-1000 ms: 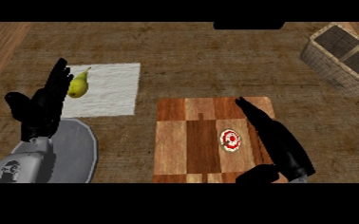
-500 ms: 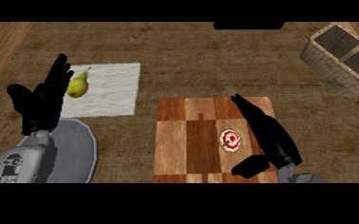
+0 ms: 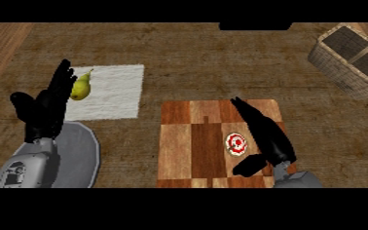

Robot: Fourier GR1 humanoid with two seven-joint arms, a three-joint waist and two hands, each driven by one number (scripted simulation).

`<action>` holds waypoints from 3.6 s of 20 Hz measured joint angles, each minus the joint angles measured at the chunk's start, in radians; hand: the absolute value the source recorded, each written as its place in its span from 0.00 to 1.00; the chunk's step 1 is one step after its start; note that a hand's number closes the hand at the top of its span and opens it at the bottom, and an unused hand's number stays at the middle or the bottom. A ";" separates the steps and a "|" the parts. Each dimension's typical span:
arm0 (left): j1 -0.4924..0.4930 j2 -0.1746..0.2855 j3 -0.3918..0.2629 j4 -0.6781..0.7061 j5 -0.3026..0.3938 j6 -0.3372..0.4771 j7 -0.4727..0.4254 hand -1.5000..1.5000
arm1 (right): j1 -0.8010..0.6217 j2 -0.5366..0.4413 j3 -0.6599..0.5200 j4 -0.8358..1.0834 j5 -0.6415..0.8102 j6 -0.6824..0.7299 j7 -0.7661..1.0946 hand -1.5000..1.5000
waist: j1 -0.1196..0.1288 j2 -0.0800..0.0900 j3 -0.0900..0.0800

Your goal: Pick the cupcake from the cutting board and place it in the basket

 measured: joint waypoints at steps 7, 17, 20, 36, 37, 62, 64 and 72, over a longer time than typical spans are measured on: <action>-0.015 0.015 0.028 0.019 0.007 -0.024 -0.006 0.50 | 0.000 0.004 0.015 0.036 0.022 0.039 -0.040 1.00 | -0.001 -0.006 -0.006; -0.004 -0.006 0.015 -0.023 -0.014 -0.006 0.018 0.50 | -0.009 -0.006 0.034 0.081 0.051 0.053 -0.132 1.00 | -0.003 -0.015 -0.015; -0.012 -0.002 0.020 -0.030 -0.006 -0.012 0.036 0.50 | 0.011 -0.004 0.035 0.076 0.053 0.042 -0.157 1.00 | -0.004 -0.017 -0.016; -0.029 -0.018 -0.005 -0.013 -0.015 -0.027 0.021 0.50 | -0.356 0.123 -0.111 0.280 -0.140 -0.541 0.238 1.00 | 0.044 0.009 0.000; -0.030 -0.018 -0.003 -0.010 -0.016 -0.026 0.019 0.50 | -0.384 0.125 -0.108 0.286 -0.151 -0.597 0.242 1.00 | 0.044 0.009 0.000; -0.033 -0.011 0.022 0.011 -0.018 -0.025 0.012 0.50 | -1.074 -0.079 -0.393 0.490 0.081 -0.709 0.621 1.00 | 0.013 0.003 0.000; -0.041 -0.017 0.017 0.013 -0.025 -0.019 0.015 0.50 | -1.105 -0.111 -0.420 0.557 0.079 -0.714 0.599 1.00 | 0.015 0.004 0.000; -0.050 -0.021 0.019 0.027 -0.026 -0.019 0.004 0.50 | -1.206 -0.224 -0.467 0.783 0.097 -0.673 0.551 1.00 | 0.017 0.006 0.000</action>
